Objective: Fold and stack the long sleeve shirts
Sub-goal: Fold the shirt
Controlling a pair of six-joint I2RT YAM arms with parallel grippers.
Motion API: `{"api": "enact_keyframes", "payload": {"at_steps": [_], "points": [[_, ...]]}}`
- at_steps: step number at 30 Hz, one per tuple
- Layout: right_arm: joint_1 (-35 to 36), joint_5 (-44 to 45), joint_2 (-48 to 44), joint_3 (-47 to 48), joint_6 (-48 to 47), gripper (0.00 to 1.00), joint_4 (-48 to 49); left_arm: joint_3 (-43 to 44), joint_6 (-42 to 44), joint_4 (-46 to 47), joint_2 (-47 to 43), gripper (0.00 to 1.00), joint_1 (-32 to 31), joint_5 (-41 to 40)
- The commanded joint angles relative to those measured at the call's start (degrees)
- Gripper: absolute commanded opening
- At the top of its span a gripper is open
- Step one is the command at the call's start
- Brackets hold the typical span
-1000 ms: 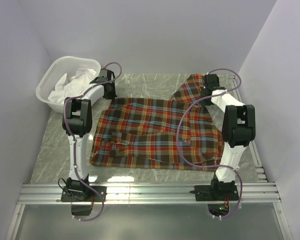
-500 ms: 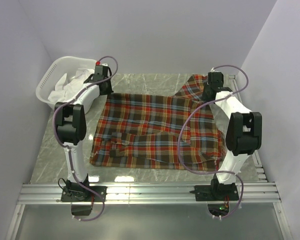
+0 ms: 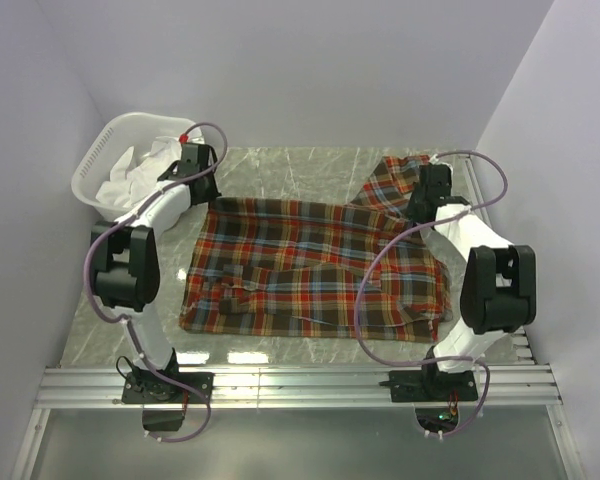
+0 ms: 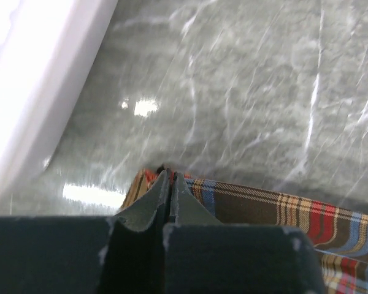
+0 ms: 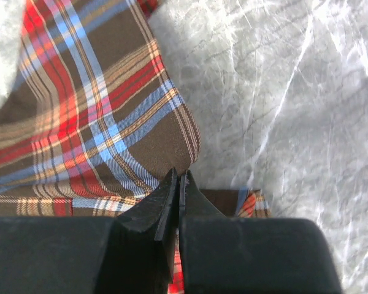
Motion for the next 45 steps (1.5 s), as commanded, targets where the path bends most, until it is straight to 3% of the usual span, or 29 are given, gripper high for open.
{"api": "enact_keyframes", "payload": {"at_steps": [1,10,20,30,34,36,37,39,40,43,45], "points": [[-1.1,3.3,-5.6,-2.9,4.1,0.00,3.9,-3.6,-3.0,1.7,-6.8,0.01,0.4,-3.8],[-1.1,2.1,-11.9,-12.0,9.2,0.00,6.5,-13.4,-7.8,1.7,-12.8,0.00,0.3,-6.4],[-1.1,0.4,-12.6,-16.3,14.6,0.00,3.6,-19.5,-15.2,-1.3,-14.7,0.00,-0.3,-9.0],[-1.1,1.0,-13.2,-18.1,16.8,0.12,1.4,-22.0,-20.5,-5.8,-15.4,0.04,-0.4,-9.9],[-1.1,0.9,-13.3,-19.3,18.1,0.18,1.1,-22.5,-22.3,-8.2,-13.7,0.16,-0.3,-11.1],[-1.1,0.4,-13.4,-19.6,18.1,0.31,0.9,-22.9,-22.8,-8.0,-14.3,0.21,-0.4,-10.4],[-1.1,0.5,-13.7,-19.7,18.0,0.41,0.2,-23.0,-22.8,-7.8,-14.8,0.34,-0.4,-9.8],[-1.1,0.4,-15.2,-19.4,17.4,0.53,-0.4,-23.0,-22.7,-7.6,-16.8,0.48,-0.5,-8.6],[-1.1,0.3,-15.8,-19.0,16.9,0.57,-0.7,-22.9,-22.3,-7.5,-17.7,0.64,-0.5,-7.6],[-0.9,-0.4,-18.4,-16.9,14.4,0.69,-1.6,-21.9,-20.8,-7.7,-21.4,0.79,-0.5,-5.8],[-0.9,-1.2,-19.4,-14.9,11.6,0.70,-0.7,-21.3,-19.0,-7.3,-23.6,0.82,-0.5,-5.1]]}}
